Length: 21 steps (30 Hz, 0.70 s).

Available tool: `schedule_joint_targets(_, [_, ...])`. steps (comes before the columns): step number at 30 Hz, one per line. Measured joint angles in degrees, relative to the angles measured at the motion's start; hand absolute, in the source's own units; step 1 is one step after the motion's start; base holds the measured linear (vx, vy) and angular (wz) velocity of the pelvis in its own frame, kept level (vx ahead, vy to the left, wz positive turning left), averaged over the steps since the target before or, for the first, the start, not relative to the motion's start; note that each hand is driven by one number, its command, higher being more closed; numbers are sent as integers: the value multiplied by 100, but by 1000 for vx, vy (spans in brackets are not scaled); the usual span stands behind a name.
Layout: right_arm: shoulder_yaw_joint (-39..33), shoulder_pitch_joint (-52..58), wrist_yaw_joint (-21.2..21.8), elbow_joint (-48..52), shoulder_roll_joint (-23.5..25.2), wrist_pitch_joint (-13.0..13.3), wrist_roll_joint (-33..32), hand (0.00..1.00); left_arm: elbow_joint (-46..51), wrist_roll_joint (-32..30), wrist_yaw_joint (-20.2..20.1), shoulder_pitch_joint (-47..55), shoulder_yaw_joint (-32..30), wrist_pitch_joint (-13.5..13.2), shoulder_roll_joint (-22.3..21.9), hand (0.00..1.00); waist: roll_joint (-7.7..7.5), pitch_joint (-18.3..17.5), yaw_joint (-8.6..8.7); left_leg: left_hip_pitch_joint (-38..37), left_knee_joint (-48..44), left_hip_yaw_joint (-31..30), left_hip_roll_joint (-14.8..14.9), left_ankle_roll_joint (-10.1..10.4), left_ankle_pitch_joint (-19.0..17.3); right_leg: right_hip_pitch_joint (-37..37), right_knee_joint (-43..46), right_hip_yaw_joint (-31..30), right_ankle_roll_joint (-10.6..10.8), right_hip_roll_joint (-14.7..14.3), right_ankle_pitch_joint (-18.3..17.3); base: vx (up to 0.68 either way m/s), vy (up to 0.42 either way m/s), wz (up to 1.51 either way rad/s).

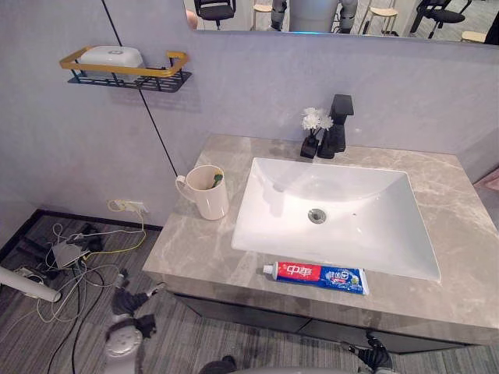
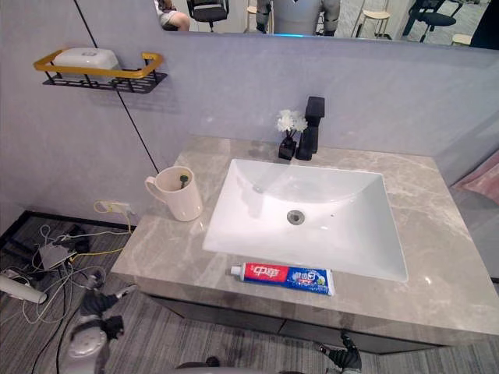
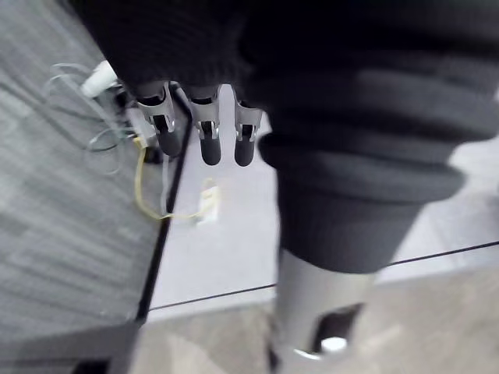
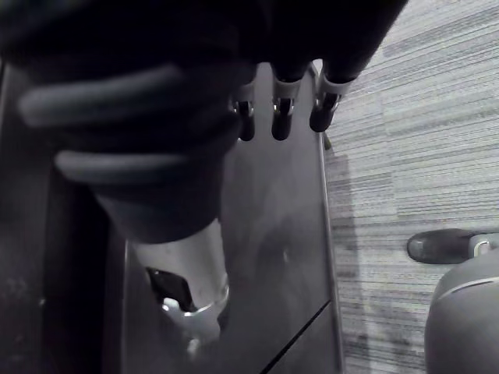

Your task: Organize washtable

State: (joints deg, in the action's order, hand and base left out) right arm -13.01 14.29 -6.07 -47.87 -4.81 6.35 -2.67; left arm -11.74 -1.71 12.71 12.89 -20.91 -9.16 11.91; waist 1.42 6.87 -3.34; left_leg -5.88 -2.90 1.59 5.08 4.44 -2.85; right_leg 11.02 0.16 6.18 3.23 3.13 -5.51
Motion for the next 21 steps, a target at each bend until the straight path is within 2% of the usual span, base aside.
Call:
schedule_joint_targets(2, [10,90,6,54,0,0,3,0,866,-201,122,-29,-95,-27,0,0,13,-54,-68,27,-59,3,-6,-14,-43,14,-11,35,-11,15,-25,-35,0,0])
schedule_joint_targets(6, [62,183,72,175,0,-1,3,0,1590,-593,363,-50,-198,-25,-33,0,32,-115,-52,71,-165,1,10,-19,-81,23,-27,125,-33,6,-58,-54,-10,5])
schedule_joint_targets(12, [112,287,133,151,0,-8,2,0,2746,-1041,629,-51,-50,-46,-44,0,-27,-277,-65,110,-176,-32,14,-20,-78,12,-60,150,-61,-11,-38,-4,-6,3])
schedule_joint_targets(14, [149,288,135,113,1,-4,1,0,3082,-1147,626,-53,246,-145,-41,0,-64,-299,-64,111,-174,-66,-1,-22,-77,13,-66,145,-64,-4,-32,0,0,0])
schedule_joint_targets(18, [291,155,247,-167,9,16,1,0,3870,-1433,518,-54,1400,-327,-27,0,-150,-344,-50,111,-167,-76,-22,-24,-77,12,-70,122,-60,5,-17,-1,1,-1])
schedule_joint_targets(21, [384,50,273,-386,4,101,2,0,4265,-1923,342,-56,2203,-470,57,0,-147,-347,-47,109,-168,-76,-41,-26,-75,12,-67,104,-64,3,-1,-3,1,-1])
